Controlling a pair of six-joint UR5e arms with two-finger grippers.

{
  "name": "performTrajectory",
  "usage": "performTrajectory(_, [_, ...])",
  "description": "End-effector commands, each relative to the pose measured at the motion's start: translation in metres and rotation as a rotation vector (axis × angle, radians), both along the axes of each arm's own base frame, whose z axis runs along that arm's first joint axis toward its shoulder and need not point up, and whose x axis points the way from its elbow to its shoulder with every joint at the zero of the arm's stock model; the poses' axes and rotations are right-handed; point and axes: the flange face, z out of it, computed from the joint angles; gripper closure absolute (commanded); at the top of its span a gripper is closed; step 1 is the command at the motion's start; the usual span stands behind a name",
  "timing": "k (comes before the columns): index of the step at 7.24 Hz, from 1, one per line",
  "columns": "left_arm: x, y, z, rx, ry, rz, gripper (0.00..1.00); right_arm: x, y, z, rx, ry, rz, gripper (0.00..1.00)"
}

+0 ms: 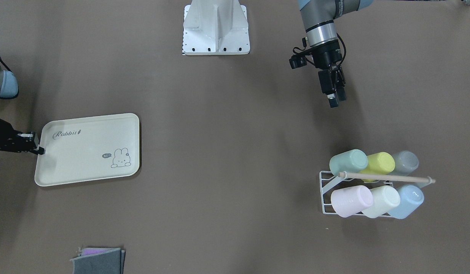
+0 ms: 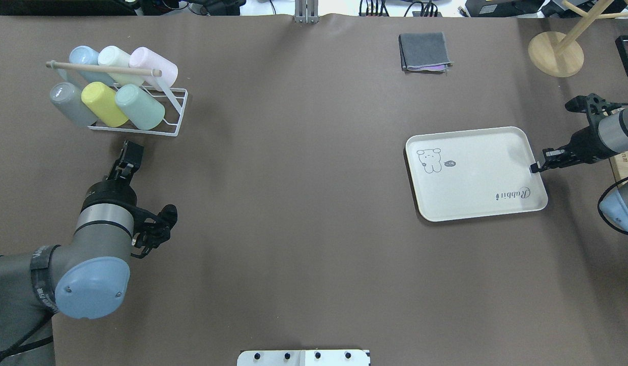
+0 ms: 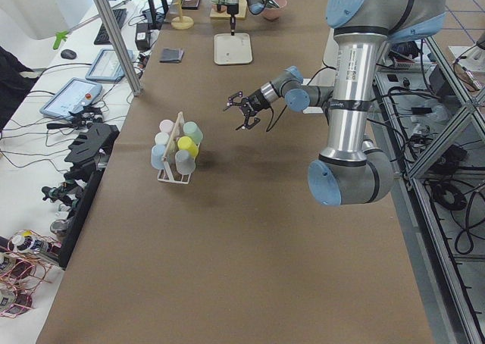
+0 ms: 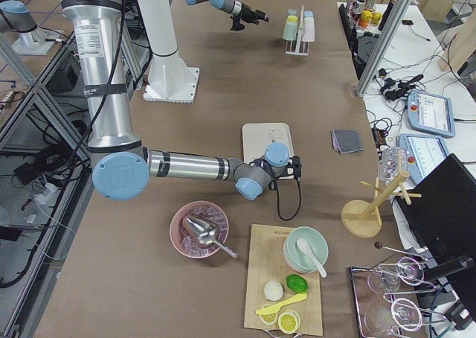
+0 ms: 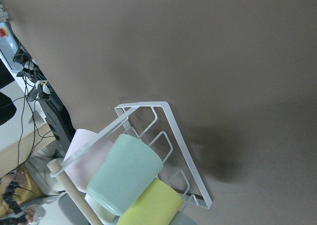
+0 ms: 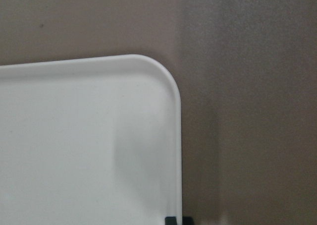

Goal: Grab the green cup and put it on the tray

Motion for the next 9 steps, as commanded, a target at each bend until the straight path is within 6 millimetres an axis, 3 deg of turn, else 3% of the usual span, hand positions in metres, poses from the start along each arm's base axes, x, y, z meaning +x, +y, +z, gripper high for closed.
performTrajectory(1, [0.017, -0.002, 0.019, 0.082, -0.227, 0.053, 0.01, -0.005, -0.006, -0.01, 0.013, -0.009, -0.003, 1.0])
performTrajectory(2, [0.021, -0.007, 0.025, 0.144, -0.353, 0.048, 0.01, -0.011, -0.011, -0.019, 0.021, -0.015, -0.007, 1.0])
performTrajectory(3, [0.03, -0.01, 0.032, 0.152, -0.39, 0.047, 0.01, -0.018, -0.027, -0.041, 0.011, -0.013, -0.007, 1.0])
performTrajectory(6, [0.07, -0.027, 0.045, 0.152, -0.442, 0.033, 0.01, -0.042, -0.056, -0.127, -0.029, -0.003, -0.016, 1.0])
performTrajectory(8, [0.073, -0.036, 0.064, 0.198, -0.523, -0.011, 0.01, -0.098, -0.062, -0.188, -0.112, -0.033, 0.03, 1.0])
performTrajectory(9, [0.067, -0.044, 0.065, 0.221, -0.551, -0.043, 0.01, -0.137, -0.055, -0.215, -0.142, -0.035, 0.05, 1.0])
